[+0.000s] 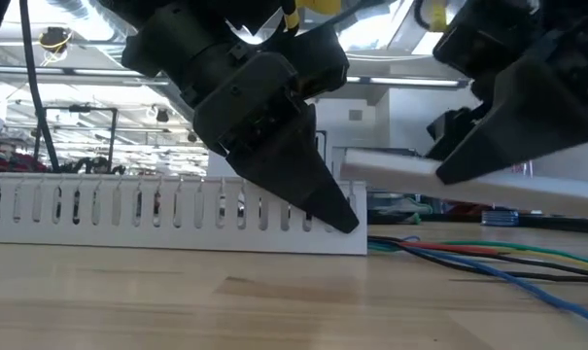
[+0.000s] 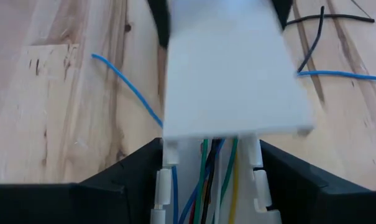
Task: Ziptie cables
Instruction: Close the cable duct
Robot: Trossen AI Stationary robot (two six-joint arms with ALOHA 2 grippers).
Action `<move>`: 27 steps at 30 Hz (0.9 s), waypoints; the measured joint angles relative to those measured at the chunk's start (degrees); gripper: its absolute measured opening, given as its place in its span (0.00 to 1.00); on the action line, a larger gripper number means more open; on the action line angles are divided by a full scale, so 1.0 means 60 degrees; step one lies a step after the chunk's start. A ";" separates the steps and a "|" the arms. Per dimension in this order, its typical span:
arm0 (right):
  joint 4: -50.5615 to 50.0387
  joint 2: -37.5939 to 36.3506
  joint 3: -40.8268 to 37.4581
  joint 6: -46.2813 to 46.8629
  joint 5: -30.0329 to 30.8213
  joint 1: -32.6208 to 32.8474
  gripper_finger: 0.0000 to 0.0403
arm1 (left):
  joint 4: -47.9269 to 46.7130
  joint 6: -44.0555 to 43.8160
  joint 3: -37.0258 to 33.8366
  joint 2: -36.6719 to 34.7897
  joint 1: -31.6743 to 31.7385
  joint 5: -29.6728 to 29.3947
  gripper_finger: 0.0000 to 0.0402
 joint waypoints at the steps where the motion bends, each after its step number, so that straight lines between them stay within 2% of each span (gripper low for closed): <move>1: -0.0014 0.0147 0.0091 -0.0030 0.0060 0.0000 0.56 | 0.0000 0.0003 0.0000 0.0000 0.0002 0.0004 0.54; 11: -0.2197 0.0515 0.1271 -0.0224 0.0717 -0.0008 0.56 | -0.0011 0.0006 0.0000 0.0000 0.0006 -0.0002 0.54; 21: -0.3495 0.0676 0.2316 -0.0502 0.0043 -0.0561 0.56 | 0.0004 -0.0027 0.0000 -0.0004 -0.0012 -0.0008 0.56; 27: -0.3352 0.0969 0.2493 -0.0791 -0.0430 -0.0727 0.56 | 0.0000 -0.0036 0.0000 -0.0004 -0.0014 0.0022 0.56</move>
